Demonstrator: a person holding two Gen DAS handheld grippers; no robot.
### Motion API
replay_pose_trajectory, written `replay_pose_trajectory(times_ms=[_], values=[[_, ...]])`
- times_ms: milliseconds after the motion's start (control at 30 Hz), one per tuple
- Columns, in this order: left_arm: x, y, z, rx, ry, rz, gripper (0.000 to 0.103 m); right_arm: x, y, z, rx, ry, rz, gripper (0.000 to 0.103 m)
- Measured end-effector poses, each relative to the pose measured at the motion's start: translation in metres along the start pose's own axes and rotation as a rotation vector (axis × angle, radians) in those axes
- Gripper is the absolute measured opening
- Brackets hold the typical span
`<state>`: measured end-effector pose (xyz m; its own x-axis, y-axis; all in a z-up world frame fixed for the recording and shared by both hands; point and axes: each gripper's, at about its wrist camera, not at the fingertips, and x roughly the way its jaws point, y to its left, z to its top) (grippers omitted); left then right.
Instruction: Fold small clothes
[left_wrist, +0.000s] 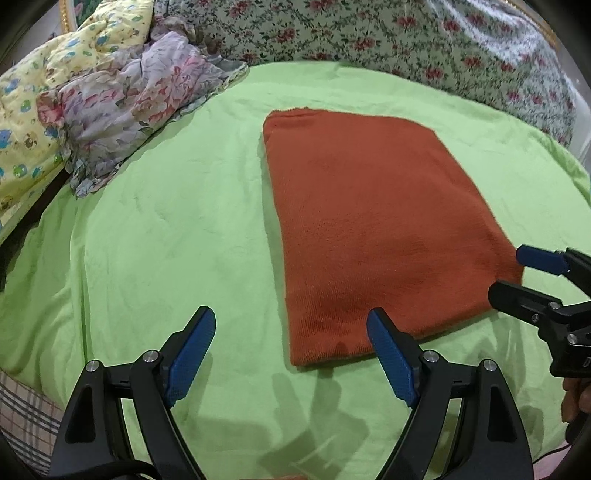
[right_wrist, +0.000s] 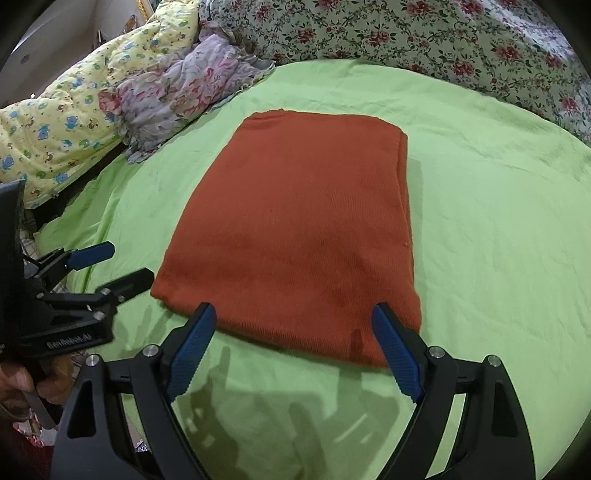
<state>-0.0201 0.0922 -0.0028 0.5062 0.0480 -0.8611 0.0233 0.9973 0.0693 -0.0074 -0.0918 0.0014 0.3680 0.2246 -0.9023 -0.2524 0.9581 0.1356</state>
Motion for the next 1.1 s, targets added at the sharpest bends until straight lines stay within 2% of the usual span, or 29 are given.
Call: replay_pose_trajectory(times_ms=[500,1100], values=[[0.019,0.000,0.026,0.007,0.058,0.064,0.084,0.016,-0.013,0.027,0.027,0.025,-0.004,0.086],[0.028,0.007,0.044,0.005,0.076,0.065,0.084,0.026,-0.017,0.049,0.038,0.036,0.002,0.087]])
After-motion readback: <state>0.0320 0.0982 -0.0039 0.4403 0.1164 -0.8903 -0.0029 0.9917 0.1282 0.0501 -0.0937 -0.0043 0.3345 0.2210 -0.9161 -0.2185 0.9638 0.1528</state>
